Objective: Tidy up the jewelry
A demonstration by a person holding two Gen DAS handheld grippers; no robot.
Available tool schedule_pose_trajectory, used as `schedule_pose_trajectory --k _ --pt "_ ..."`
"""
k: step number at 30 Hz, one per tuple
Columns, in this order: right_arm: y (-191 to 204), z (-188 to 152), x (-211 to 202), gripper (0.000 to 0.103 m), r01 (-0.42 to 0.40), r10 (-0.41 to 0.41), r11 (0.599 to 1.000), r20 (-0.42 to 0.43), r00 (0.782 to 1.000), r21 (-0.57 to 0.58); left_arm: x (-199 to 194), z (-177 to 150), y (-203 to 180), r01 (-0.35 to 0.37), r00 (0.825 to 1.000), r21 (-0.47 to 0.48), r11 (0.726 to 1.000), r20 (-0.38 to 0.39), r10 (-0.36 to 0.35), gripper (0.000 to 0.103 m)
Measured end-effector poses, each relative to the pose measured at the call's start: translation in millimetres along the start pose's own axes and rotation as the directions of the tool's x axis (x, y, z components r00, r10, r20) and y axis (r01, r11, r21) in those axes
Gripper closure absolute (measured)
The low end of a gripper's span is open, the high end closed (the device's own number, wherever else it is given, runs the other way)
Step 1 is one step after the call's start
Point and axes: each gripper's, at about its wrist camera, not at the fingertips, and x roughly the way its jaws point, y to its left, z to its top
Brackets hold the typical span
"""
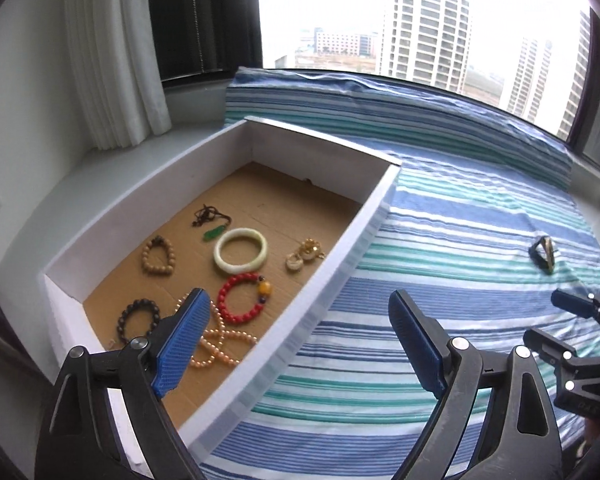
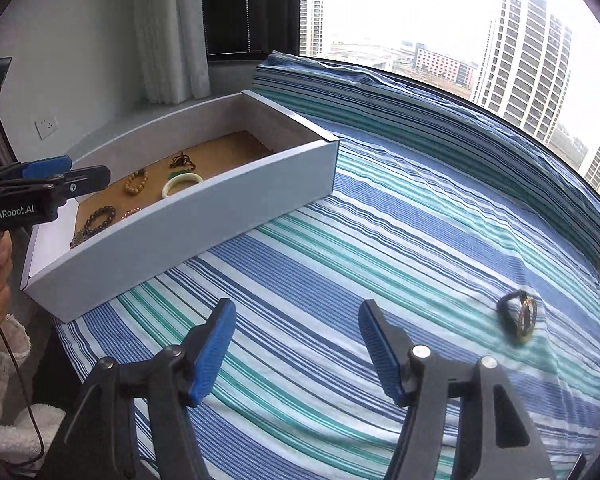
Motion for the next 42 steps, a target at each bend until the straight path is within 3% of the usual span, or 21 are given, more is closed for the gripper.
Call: schedule_pose_trajectory --k 6,12,19,23,33,42 --pt "-26 -69 -16 0.038 0.07 -0.076 0.986 0.035 0.996 0.153 28 -43 -49 0.103 0.989 0.049 0.994 -0.112 -0.097 0.011" --pt "-58 -143 -27 0.038 0.149 -0.16 0.938 0.009 0.987 0.313 46 -80 -104 0.153 0.971 0.166 0.974 -0.209 -0.117 0.011" --pt "-97 -195 -32 0.038 0.201 -0.206 0.877 -0.036 0.978 0.436 60 -94 -147 0.206 0.953 0.226 0.952 -0.269 -0.142 0.011" --pt "-108 -205 -35 0.038 0.194 -0.204 0.859 -0.03 0.978 0.474 70 -95 -167 0.231 0.943 0.248 0.941 -0.295 -0.154 0.011" --pt "-130 -210 -31 0.038 0.13 -0.133 0.856 -0.03 0.991 0.501 87 -102 -201 0.257 0.927 0.277 0.926 -0.341 -0.155 0.011" --pt "-156 -173 -19 0.038 0.051 -0.027 0.894 -0.062 0.998 0.445 102 -98 -193 0.261 0.918 0.236 0.936 -0.359 -0.165 0.011"
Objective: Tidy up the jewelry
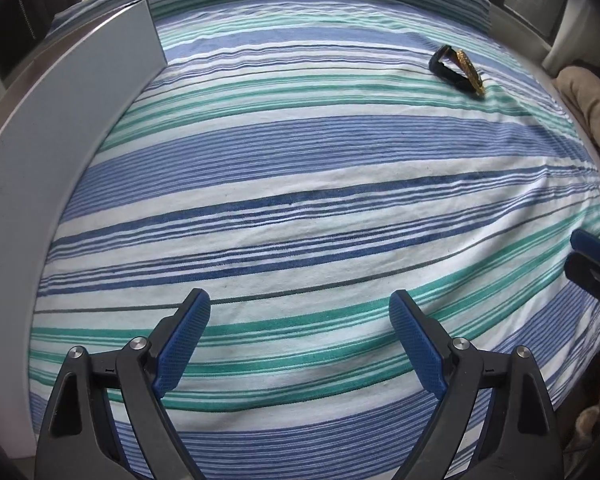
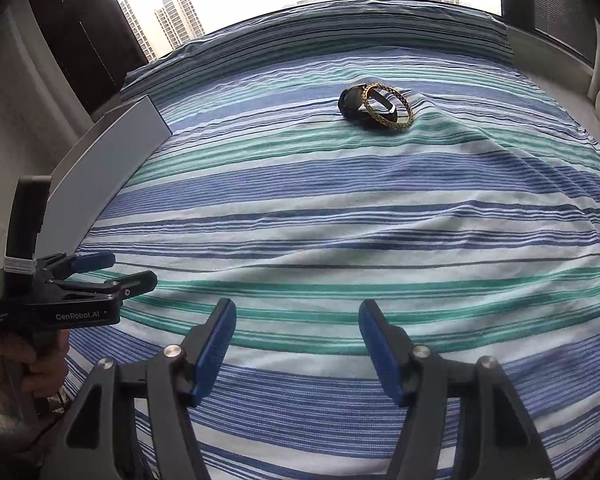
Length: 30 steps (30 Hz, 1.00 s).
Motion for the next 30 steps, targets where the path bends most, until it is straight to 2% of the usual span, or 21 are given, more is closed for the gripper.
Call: schedule_pose_trajectory --k 3,5,6,8,11,13,15,16,17,19,21,23,27,30 --pt "-8 27 -4 0.038 -0.04 0.04 0.999 0.033 0.999 -0.002 0 2 6 0.0 1.0 -0.015 1.0 0.001 0.0 0.011" --pt "-23 51 -11 0.038 -0.067 0.063 0.997 0.101 0.993 0.036 -1 2 10 0.0 1.0 -0.026 1.0 0.007 0.0 0.011" --pt "-34 65 -14 0.038 -0.065 0.056 0.996 0.143 0.988 0.059 -1 2 12 0.003 1.0 -0.033 0.999 0.011 -0.003 0.011" --pt "-52 91 -10 0.038 0.018 -0.035 0.996 0.201 0.979 0.087 -1 0 16 0.012 1.0 -0.048 0.999 0.012 -0.012 0.011" --pt "-57 129 29 0.038 0.157 -0.155 0.988 0.154 0.976 0.002 2 -3 19 0.019 1.0 -0.059 0.998 0.001 -0.019 0.011" --pt "-52 146 56 0.04 0.137 -0.129 0.989 0.131 0.983 -0.051 3 -5 22 0.015 1.0 -0.06 0.998 -0.004 -0.016 0.011" --pt "-50 161 80 0.05 0.103 -0.095 0.992 0.106 0.99 -0.07 2 -5 27 0.008 1.0 -0.065 0.998 -0.003 -0.008 0.011" --pt "-49 167 92 0.058 0.104 -0.097 0.992 0.09 0.991 -0.075 1 -5 30 0.006 1.0 -0.07 0.998 -0.002 -0.006 0.011" --pt "-49 173 102 0.06 0.122 -0.116 0.989 0.08 0.99 -0.079 0 -5 33 0.004 1.0 -0.078 0.997 -0.001 -0.004 0.011" --pt "-53 181 120 0.063 0.141 -0.137 0.987 0.056 0.989 -0.077 -1 -5 40 0.002 1.0 -0.094 0.996 0.003 -0.001 0.011" --pt "-58 185 133 0.075 0.166 -0.164 0.984 0.026 0.986 -0.063 -1 -5 47 -0.001 1.0 -0.108 0.994 0.005 0.002 0.011" --pt "-64 184 137 0.096 0.155 -0.155 0.987 0.008 0.988 -0.042 0 -6 50 -0.005 1.0 -0.118 0.993 -0.001 0.005 0.011" --pt "-64 173 110 0.097 0.122 -0.121 0.992 0.035 0.992 -0.035 1 -7 54 -0.004 1.0 -0.123 0.992 -0.006 0.004 0.011" --pt "-40 151 82 0.097 0.121 -0.12 0.985 0.015 0.993 -0.127 1 -6 54 0.001 1.0 -0.132 0.991 -0.004 -0.002 0.011"
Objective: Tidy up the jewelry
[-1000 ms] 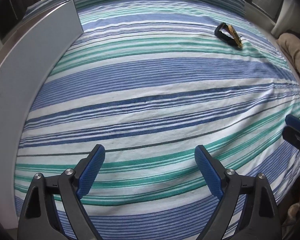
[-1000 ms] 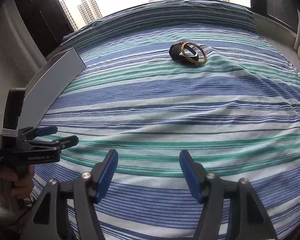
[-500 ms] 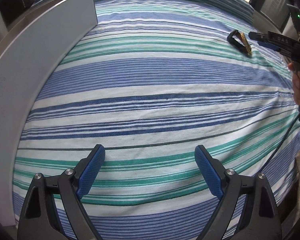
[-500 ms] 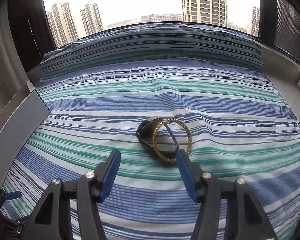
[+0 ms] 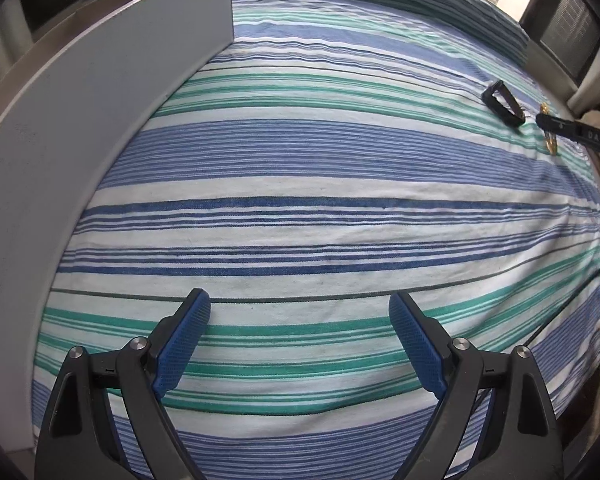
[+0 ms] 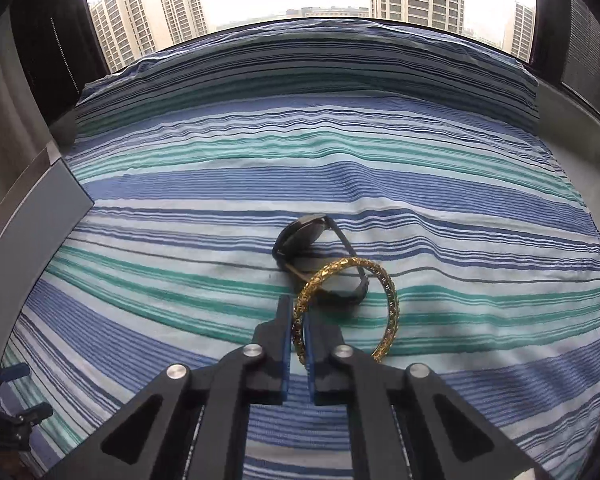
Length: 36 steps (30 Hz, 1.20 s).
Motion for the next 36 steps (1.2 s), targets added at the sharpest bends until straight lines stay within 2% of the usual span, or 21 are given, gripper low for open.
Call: schedule_pose_trajectory --k 4,9,10,11,13,15,17,19,22,25,27,31,34,36 --pt "59 -40 -21 0.097 -0.028 0.01 0.98 -0.089 0.996 -0.198 -1 1 2 0.005 1.0 -0.015 1.0 0.002 -0.005 0.011" --pt "123 -85 -23 0.097 -0.127 0.088 0.948 -0.143 0.986 -0.291 -10 0 -3 -0.003 1.0 0.005 1.0 0.017 0.003 0.011" --pt "131 -90 -22 0.095 -0.135 0.096 0.946 -0.145 0.985 -0.295 -12 0 -3 -0.006 1.0 0.009 1.0 0.021 0.006 0.011" --pt "135 -92 -22 0.082 -0.143 0.104 0.947 -0.147 0.984 -0.289 -15 0 -2 -0.008 1.0 0.01 1.0 0.025 0.007 0.011" --pt "130 -93 -26 0.059 -0.186 0.154 0.956 -0.15 0.977 -0.228 -21 0 0 -0.009 0.999 0.011 1.0 0.038 0.009 0.011" --pt "111 -95 -45 0.059 -0.267 0.253 0.955 -0.112 0.961 -0.128 -24 -1 2 -0.013 0.999 0.009 1.0 0.043 0.013 0.011" --pt "89 -102 -65 0.058 -0.305 0.301 0.951 -0.074 0.951 -0.047 -21 -1 0 0.007 0.999 0.005 1.0 0.032 -0.007 0.011" --pt "69 -113 -82 0.056 -0.27 0.269 0.963 -0.032 0.962 0.001 -16 0 -9 0.051 0.999 0.007 0.999 0.011 -0.051 0.012" --pt "44 -132 -94 0.055 -0.164 0.164 0.985 -0.008 0.986 0.054 -10 9 -33 0.14 0.99 0.03 0.99 -0.022 -0.14 0.015" --pt "26 -154 -95 0.055 -0.142 0.145 0.981 -0.013 0.989 0.136 -4 21 -69 0.18 0.984 0.09 0.98 -0.032 -0.178 0.019" --pt "16 -165 -94 0.055 -0.148 0.153 0.971 -0.015 0.988 0.188 1 29 -92 0.171 0.985 0.142 0.975 -0.019 -0.17 0.019" --pt "15 -177 -95 0.055 -0.171 0.175 0.953 0.006 0.985 0.251 18 37 -123 0.103 0.994 0.213 0.972 -0.004 -0.105 0.023" --pt "18 -179 -98 0.055 -0.179 0.179 0.951 0.023 0.984 0.254 29 34 -134 0.056 0.998 0.248 0.967 -0.009 -0.055 0.032" --pt "20 -177 -100 0.055 -0.175 0.172 0.954 0.03 0.985 0.243 28 30 -139 0.022 0.999 0.279 0.96 0.027 -0.031 0.042"
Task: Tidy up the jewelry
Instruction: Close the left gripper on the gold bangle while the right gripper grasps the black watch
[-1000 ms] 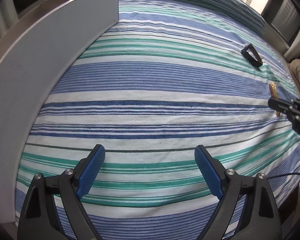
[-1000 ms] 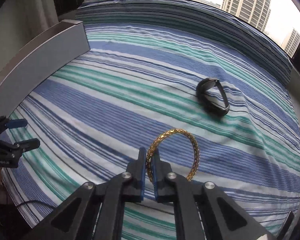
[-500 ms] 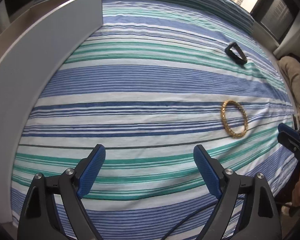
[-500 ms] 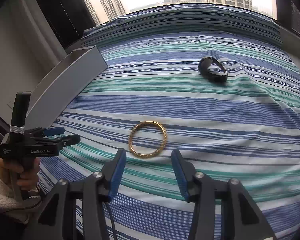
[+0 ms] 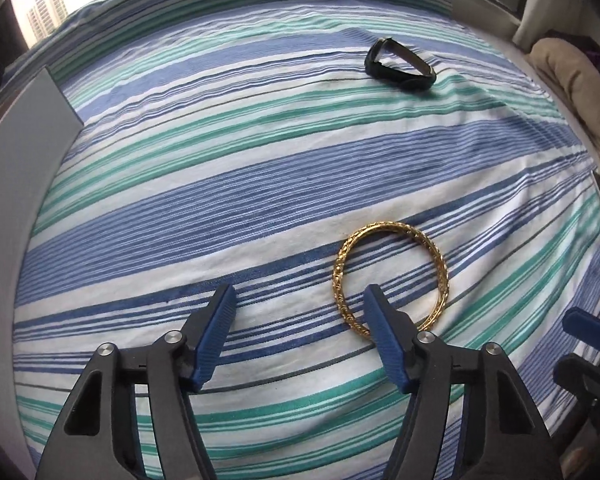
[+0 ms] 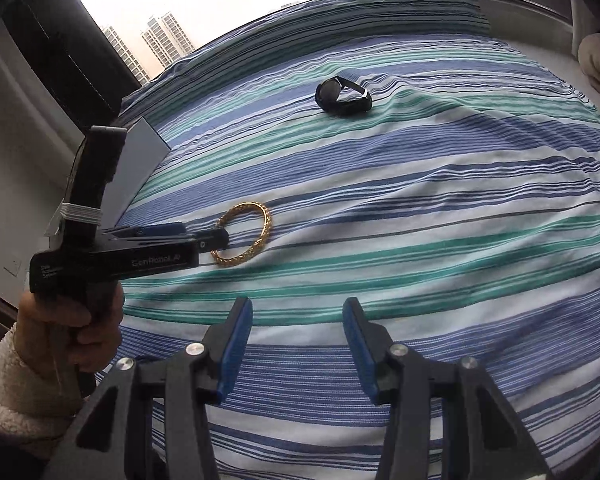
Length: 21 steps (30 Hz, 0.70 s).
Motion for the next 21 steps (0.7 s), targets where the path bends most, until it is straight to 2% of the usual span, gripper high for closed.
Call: schedule_pose_trajectory --k 1,2,3,4,5,8,10,14,17,21 --pt "1 1 0 0.055 0.005 -0.005 1.0 0.003 1.0 -0.005 -3 -2 -1 0.008 1.0 0.01 1.0 0.008 -0.008 0.047" --pt "2 3 -1 0.055 0.01 -0.01 1.0 0.008 1.0 -0.01 -4 -3 -3 0.018 1.0 0.019 1.0 0.012 -0.018 0.061" --pt "2 5 -1 0.055 0.015 -0.015 1.0 0.012 1.0 -0.011 -6 -3 -4 0.028 1.0 0.03 0.999 0.012 -0.029 0.081" --pt "2 6 -2 0.055 0.019 -0.019 1.0 0.015 1.0 -0.011 -7 -3 -3 0.047 0.999 0.037 0.998 0.005 -0.047 0.093" --pt "1 8 -2 0.055 0.023 -0.023 1.0 0.016 1.0 -0.009 -7 -3 -2 0.065 0.998 0.033 0.997 -0.006 -0.065 0.097" --pt "-1 11 -1 0.055 0.033 -0.033 0.999 0.015 0.999 -0.004 -8 -3 14 0.151 0.987 -0.03 0.988 -0.044 -0.152 0.099" --pt "-2 17 -1 0.055 0.033 -0.033 0.999 0.005 0.999 0.0 -13 -7 28 0.181 0.982 -0.065 0.981 -0.051 -0.184 0.1" --pt "-9 46 0 0.055 0.011 -0.011 1.0 -0.023 1.0 -0.001 -27 -17 53 0.154 0.987 -0.094 0.984 -0.034 -0.158 0.1" --pt "-21 94 7 0.055 -0.006 0.006 1.0 -0.013 1.0 -0.006 -35 -25 72 0.128 0.991 -0.13 0.983 -0.021 -0.132 0.1" --pt "-51 167 50 0.055 0.104 -0.103 0.994 -0.029 0.994 0.03 -41 -36 96 0.078 0.997 -0.176 0.981 -0.003 -0.08 0.1"
